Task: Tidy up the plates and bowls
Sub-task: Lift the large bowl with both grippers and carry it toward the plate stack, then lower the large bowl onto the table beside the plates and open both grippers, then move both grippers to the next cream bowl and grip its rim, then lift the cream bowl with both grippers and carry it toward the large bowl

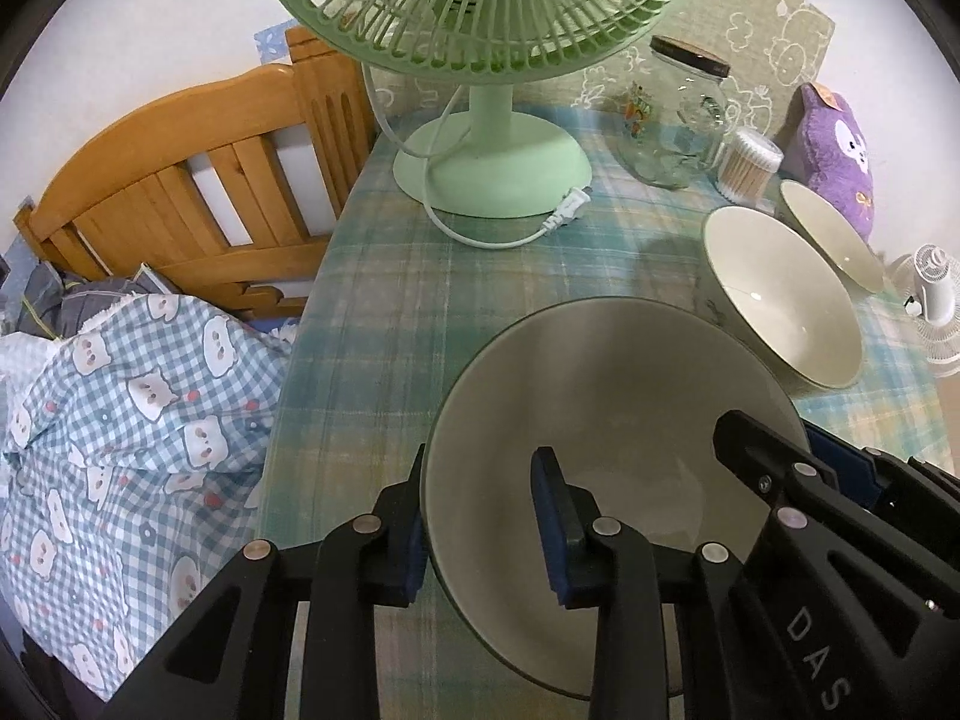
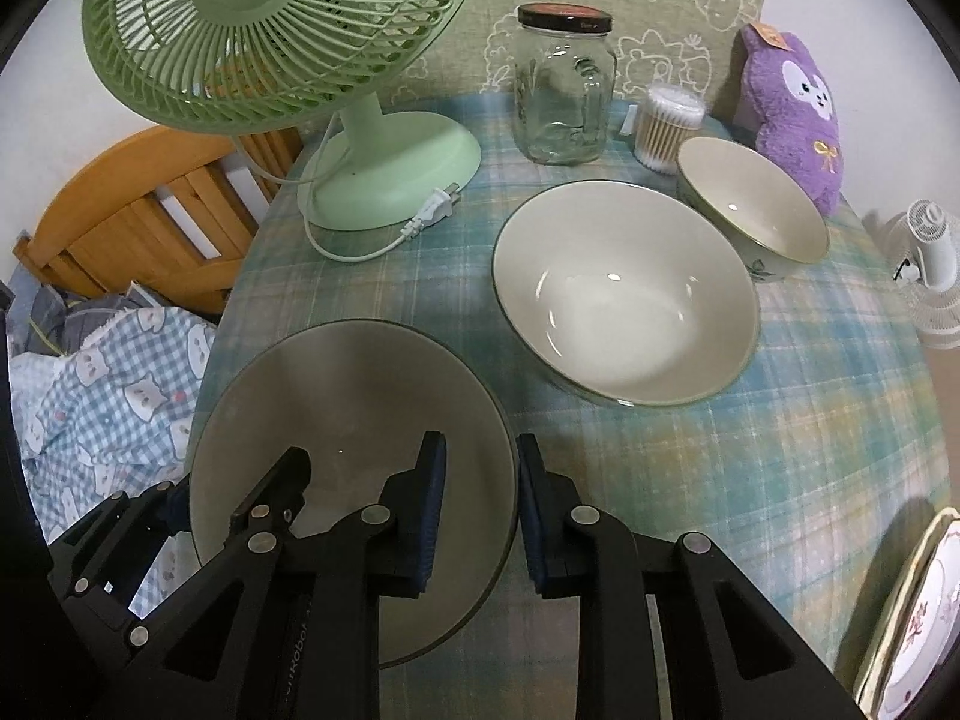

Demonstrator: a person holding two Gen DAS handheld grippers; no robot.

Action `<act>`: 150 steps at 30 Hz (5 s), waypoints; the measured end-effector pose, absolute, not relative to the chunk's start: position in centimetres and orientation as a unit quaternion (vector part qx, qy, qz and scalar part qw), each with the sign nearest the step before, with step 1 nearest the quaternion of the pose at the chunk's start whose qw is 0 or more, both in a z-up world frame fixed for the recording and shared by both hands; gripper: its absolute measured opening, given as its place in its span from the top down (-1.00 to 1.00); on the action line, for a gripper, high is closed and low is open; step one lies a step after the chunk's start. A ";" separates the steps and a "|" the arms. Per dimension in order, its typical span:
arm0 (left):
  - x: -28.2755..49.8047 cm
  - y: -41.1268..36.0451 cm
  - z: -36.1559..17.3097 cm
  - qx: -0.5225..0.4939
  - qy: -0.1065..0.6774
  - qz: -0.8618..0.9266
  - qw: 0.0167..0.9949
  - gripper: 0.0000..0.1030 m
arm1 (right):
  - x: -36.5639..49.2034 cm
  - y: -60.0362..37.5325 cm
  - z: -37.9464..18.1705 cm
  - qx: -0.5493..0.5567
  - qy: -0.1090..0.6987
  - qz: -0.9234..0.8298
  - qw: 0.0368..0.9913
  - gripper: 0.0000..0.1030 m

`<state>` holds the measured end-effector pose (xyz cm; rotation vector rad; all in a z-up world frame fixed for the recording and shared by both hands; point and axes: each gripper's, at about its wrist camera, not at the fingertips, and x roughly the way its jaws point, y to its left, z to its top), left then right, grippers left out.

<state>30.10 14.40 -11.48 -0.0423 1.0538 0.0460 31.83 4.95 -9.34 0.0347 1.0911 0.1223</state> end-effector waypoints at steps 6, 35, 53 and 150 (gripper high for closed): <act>28.1 12.6 -10.1 -0.017 0.495 0.021 0.868 0.43 | 29.4 3.1 -8.1 0.020 0.513 0.057 0.857 0.49; 16.4 -1.3 -8.9 -0.010 0.489 0.012 0.872 0.43 | 17.0 -12.0 -6.7 0.023 0.508 0.044 0.860 0.49; 14.2 -5.9 -12.1 -0.009 0.509 0.015 0.860 0.43 | 15.4 -16.9 -10.6 0.023 0.533 0.046 0.845 0.49; 37.0 5.1 -11.6 -0.011 0.491 -0.046 0.870 0.69 | 39.2 -7.5 -11.9 0.067 0.527 0.036 0.846 0.67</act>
